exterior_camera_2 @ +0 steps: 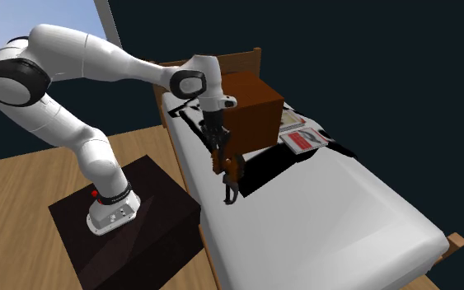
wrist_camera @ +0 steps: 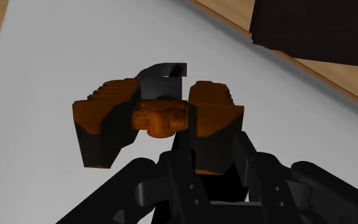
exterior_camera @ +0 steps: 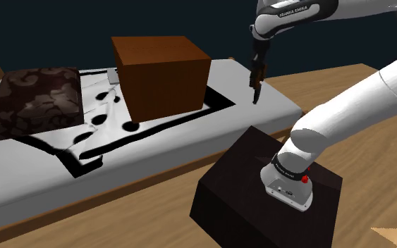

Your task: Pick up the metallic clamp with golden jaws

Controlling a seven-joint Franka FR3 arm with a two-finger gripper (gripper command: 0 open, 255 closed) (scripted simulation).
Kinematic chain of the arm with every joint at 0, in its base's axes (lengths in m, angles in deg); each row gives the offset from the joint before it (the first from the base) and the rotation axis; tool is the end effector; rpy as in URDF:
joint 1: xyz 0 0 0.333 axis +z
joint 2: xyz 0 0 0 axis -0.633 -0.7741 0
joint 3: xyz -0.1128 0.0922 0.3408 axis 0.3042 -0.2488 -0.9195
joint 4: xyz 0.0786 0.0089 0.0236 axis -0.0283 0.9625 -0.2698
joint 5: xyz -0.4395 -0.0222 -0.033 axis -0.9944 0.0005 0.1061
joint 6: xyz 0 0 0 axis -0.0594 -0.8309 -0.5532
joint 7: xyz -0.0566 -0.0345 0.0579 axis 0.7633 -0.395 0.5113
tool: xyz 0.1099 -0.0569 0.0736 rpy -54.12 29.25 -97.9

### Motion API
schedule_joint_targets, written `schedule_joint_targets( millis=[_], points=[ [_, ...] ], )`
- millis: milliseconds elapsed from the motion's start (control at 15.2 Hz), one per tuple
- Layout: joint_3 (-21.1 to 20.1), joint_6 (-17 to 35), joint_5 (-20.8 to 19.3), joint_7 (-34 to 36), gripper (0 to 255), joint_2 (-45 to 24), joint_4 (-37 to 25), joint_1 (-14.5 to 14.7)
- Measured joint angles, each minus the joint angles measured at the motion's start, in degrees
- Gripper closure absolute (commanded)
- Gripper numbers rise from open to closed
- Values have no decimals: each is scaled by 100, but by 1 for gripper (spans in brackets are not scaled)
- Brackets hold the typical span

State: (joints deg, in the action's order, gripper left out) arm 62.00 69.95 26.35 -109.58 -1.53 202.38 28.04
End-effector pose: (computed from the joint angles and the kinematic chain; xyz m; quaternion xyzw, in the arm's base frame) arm 0.3831 -0.2680 0.4548 0.9908 0.0542 -0.0534 0.1116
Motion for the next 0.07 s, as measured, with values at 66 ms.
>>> schedule_joint_targets(
  millis=[66],
  points=[
    [-6, -44, 8, -10, 255, 10, -36, 3]
  ],
)
